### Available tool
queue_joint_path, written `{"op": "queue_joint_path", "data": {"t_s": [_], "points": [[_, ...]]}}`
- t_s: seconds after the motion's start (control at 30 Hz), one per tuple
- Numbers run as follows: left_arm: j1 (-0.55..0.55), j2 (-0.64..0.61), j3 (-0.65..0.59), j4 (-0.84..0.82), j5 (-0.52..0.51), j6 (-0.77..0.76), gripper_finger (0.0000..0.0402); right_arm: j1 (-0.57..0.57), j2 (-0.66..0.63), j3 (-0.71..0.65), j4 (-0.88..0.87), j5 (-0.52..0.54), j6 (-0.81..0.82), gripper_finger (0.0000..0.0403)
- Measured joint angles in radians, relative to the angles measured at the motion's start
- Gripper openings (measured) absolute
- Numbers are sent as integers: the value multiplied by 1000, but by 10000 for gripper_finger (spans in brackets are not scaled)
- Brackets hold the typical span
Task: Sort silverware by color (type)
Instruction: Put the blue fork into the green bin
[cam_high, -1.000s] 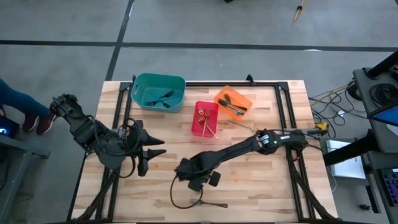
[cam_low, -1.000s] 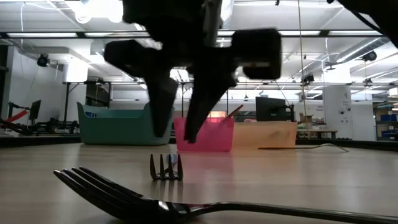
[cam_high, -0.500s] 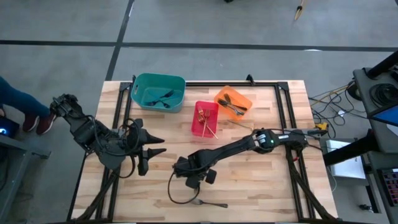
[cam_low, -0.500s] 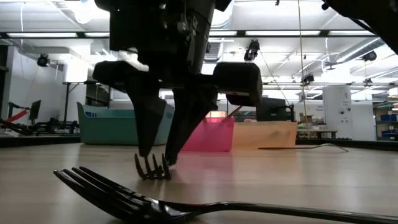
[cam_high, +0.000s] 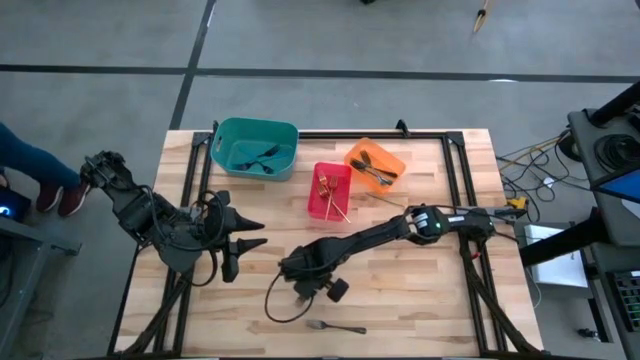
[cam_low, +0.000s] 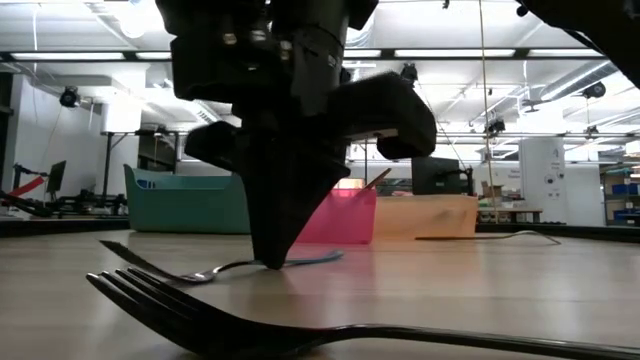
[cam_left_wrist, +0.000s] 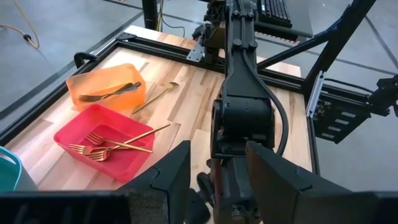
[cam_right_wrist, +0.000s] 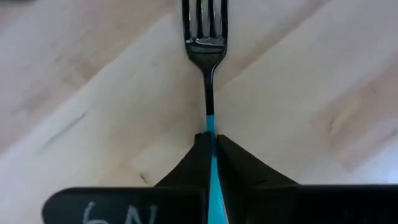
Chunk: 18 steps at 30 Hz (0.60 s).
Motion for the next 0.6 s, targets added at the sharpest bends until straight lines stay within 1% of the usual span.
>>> {"op": "queue_joint_path", "data": {"t_s": [0.1, 0.3, 0.47, 0.6], "points": [[0, 0, 0, -1, 0, 0, 134, -7, -1, 4, -1, 0, 146, 9], [0, -4, 0, -11, -1, 0, 134, -13, -41, 1, -18, 26, 361, 8], [0, -36, 0, -28, 0, -39, 134, -13, -129, 0, -33, 142, 562, 8], [0, -81, 0, -26, 0, -65, 134, 3, -191, -15, -34, 279, 685, 8]]}}
